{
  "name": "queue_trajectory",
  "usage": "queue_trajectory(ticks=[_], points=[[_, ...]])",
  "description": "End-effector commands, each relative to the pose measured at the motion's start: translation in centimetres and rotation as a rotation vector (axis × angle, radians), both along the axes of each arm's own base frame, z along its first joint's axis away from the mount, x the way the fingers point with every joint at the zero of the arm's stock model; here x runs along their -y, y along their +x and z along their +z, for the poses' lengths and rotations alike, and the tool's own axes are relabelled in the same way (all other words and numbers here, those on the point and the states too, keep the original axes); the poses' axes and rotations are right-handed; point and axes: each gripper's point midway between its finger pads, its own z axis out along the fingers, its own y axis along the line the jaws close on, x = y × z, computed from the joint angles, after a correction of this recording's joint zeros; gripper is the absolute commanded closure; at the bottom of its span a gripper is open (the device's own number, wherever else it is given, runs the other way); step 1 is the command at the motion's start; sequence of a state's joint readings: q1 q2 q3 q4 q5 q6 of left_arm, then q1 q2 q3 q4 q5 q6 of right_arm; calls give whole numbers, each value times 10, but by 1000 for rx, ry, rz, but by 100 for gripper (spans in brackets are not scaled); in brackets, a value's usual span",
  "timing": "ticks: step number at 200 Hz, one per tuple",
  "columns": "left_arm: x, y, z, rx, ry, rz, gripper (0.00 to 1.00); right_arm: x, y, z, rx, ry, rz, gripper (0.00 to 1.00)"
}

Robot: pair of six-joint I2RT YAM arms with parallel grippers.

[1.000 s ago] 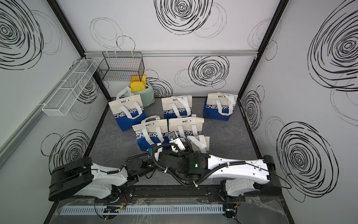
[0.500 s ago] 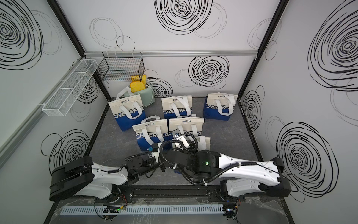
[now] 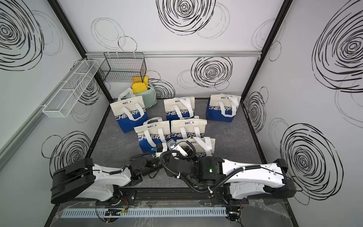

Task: Open the takeout bag
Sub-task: Open the takeout bag at the center of the board.

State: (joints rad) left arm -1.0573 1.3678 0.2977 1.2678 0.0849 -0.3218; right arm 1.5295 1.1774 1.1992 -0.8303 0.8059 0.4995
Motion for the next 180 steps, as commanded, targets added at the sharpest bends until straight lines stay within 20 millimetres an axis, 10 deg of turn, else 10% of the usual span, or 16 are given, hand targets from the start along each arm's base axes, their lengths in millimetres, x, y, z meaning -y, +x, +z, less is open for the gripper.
queue_trajectory(ticks=[1, 180], points=[[2, 1, 23, 43, -55, -11, 100, 9, 8, 21, 77, 11, -51, 43], [5, -1, 28, 53, -56, -24, 100, 28, 34, 21, 157, -66, -177, 53]])
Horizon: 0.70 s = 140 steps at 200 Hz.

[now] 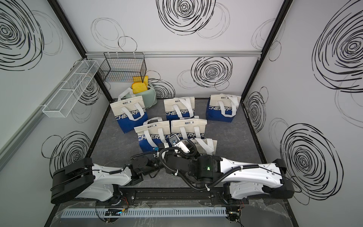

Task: Open the takeout bag
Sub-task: Open the takeout bag at the center of the board.

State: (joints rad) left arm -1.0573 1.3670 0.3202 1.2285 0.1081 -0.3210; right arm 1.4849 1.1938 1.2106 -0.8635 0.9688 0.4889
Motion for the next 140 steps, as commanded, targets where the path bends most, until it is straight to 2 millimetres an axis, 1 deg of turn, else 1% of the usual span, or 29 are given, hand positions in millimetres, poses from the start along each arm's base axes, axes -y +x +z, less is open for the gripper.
queue_trajectory(ticks=[1, 35, 56, 94, 117, 132, 140], points=[[-1, 1, 28, 56, -72, -2, 100, 6, 6, 8, 27, -12, -37, 53], [-1, 1, 28, 59, -72, 0, 100, 8, 9, 6, 41, -36, -57, 54], [-1, 1, 27, 60, -68, -1, 100, 13, 12, 8, 62, -53, -94, 57], [0, 0, 25, 61, -66, -4, 100, 21, 19, 12, 94, -88, -157, 66], [0, 0, 24, 61, -65, -6, 100, 23, 22, 12, 97, -86, -175, 74], [0, 1, 23, 61, -63, -6, 100, 24, 23, 13, 95, -75, -186, 81], [0, 1, 22, 59, -61, -5, 100, 26, 24, 13, 91, -67, -191, 87]])
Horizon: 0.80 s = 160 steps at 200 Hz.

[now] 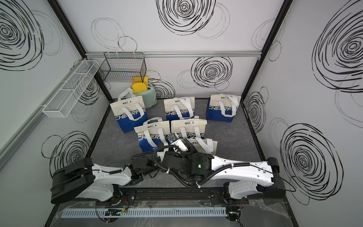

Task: Open the takeout bag
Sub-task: Open the takeout bag at the center of the board.

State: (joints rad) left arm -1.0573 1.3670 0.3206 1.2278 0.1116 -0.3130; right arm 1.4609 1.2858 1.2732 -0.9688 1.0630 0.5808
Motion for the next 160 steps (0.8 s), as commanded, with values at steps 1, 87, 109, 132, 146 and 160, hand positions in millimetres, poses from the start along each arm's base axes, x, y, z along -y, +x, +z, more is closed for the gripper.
queue_trajectory(ticks=[1, 87, 109, 132, 146, 160], points=[[-1, 1, 22, 52, -65, -2, 100, 20, 10, 13, 45, -6, -75, 88], [0, 6, 14, 38, -48, 4, 100, 48, 21, 39, -26, 195, -111, 100], [1, 7, 12, 37, -40, 6, 100, 55, 24, 46, -53, 272, -102, 100], [1, 8, 8, 36, -28, 12, 100, 56, 28, 53, -88, 326, -58, 100], [1, 8, 6, 33, -20, 16, 100, 60, 32, 56, -113, 341, -45, 100], [0, 8, 1, 29, -8, 19, 100, 65, 36, 61, -128, 348, -40, 100]])
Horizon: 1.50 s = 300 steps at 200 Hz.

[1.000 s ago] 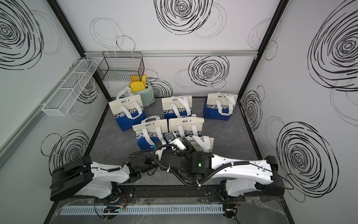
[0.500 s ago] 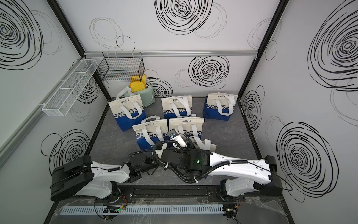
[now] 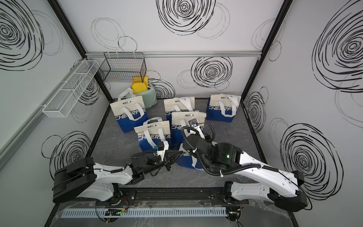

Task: Open the takeout bag
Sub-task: Open the takeout bag at the center of the board.

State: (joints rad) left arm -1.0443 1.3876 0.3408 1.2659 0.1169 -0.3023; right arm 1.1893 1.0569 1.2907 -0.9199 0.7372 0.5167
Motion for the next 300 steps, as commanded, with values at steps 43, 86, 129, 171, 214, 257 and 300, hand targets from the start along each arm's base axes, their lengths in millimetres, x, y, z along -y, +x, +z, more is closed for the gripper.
queue_trajectory(ticks=[43, 86, 129, 171, 214, 257, 300], points=[[-3, 2, -21, -21, 48, 11, 100, 24, 23, 38, -1, 68, 3, 100], [-2, 0, -28, -36, 75, -1, 100, 12, 26, 47, -41, 128, 90, 100], [7, -3, -23, -47, 79, -23, 100, -16, 12, 21, -166, 154, 216, 100], [15, 0, -17, -79, 78, -34, 100, -2, 4, 8, -182, 204, 167, 79], [19, 7, -13, -119, 87, -10, 100, 8, -12, -1, -213, 232, 155, 54], [19, 10, -8, -142, 83, 6, 100, 8, -26, -7, -198, 183, 162, 51], [20, 12, -4, -149, 85, 16, 100, -2, -43, -26, -155, -7, 155, 54]])
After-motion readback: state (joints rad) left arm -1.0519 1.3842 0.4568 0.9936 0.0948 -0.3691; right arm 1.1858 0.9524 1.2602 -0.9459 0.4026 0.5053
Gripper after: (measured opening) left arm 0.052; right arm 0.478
